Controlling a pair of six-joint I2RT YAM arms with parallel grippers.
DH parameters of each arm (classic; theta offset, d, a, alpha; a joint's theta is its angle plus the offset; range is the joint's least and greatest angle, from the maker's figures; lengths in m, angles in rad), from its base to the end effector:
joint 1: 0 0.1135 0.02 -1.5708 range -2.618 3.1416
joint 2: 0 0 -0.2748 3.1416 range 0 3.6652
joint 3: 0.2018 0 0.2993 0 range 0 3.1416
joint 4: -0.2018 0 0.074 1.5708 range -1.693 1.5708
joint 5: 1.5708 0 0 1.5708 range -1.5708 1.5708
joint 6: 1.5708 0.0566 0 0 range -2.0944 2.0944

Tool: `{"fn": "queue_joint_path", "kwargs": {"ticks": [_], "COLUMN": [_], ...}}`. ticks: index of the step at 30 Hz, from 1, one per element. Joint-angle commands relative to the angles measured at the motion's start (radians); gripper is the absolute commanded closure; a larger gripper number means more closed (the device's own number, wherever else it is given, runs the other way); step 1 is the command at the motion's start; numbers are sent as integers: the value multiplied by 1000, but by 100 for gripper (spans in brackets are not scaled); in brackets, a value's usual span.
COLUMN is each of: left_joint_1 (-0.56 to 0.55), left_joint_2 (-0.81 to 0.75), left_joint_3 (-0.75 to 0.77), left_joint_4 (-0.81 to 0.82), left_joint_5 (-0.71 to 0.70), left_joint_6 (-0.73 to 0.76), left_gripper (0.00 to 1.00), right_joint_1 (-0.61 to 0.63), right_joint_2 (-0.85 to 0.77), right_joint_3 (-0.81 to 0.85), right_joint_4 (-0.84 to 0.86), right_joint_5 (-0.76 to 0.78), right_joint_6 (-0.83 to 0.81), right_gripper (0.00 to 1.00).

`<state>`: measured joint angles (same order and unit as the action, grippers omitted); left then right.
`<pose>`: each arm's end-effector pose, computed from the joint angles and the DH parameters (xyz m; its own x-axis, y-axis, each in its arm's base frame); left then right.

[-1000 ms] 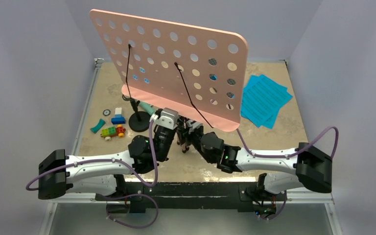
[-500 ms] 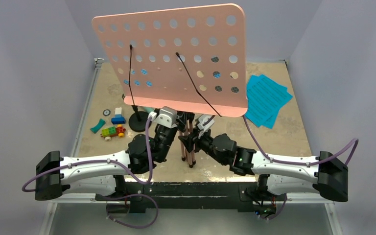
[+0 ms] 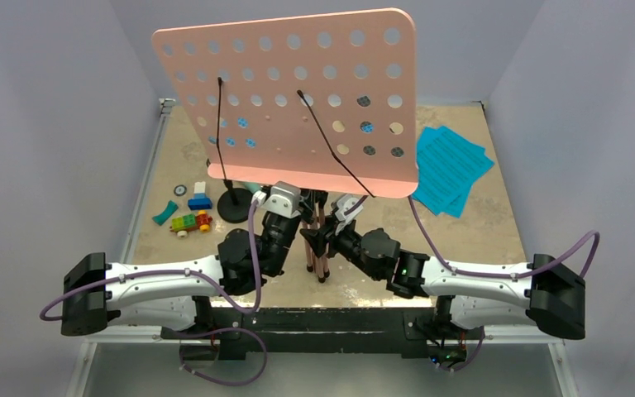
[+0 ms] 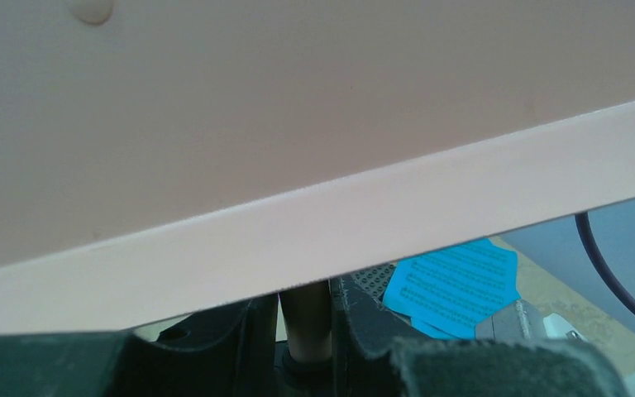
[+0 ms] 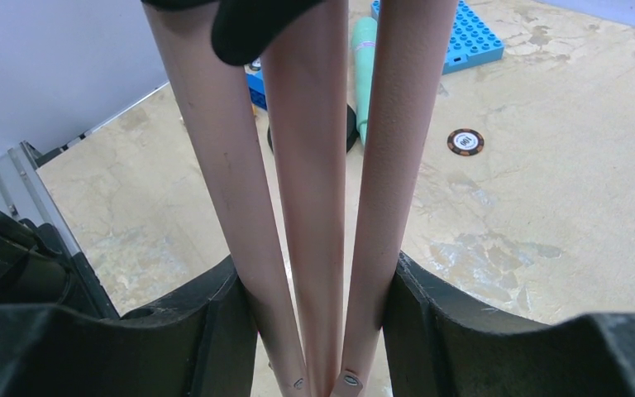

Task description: Pack up the instrument practice props

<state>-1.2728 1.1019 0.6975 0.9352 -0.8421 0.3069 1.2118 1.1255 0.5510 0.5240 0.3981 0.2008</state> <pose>0.1241 -0.2603 0.3550 0.2769 -0.2164 -0.9362 0.3818 0.9189 -0.0995 0.1282 0.2792 0.2461 -0.1624 0.0906 -0.9826 -0.7089 0.6820 0.1800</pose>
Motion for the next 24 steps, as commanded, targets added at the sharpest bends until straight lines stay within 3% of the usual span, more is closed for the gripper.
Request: {"fn": "queue_joint_path", "kwargs": {"ticks": [1,12,24], "left_joint_1": [-13,-35,-52], "left_joint_2": [6,27,41], "left_joint_3": [8,4,4], "left_joint_4": [97,141,159], "left_joint_5": [-18,-18,-18], "left_joint_6": [146,178,195], "left_gripper": [100,100,100], "right_joint_1": [9,9,8], "right_joint_2": [-10,-6,63], "right_joint_3": [0,22,97], "right_joint_4": [71,83,182], "right_joint_5": [28,87,72], "right_joint_6": [4,-6,-109], "right_gripper": [45,20,19]}}
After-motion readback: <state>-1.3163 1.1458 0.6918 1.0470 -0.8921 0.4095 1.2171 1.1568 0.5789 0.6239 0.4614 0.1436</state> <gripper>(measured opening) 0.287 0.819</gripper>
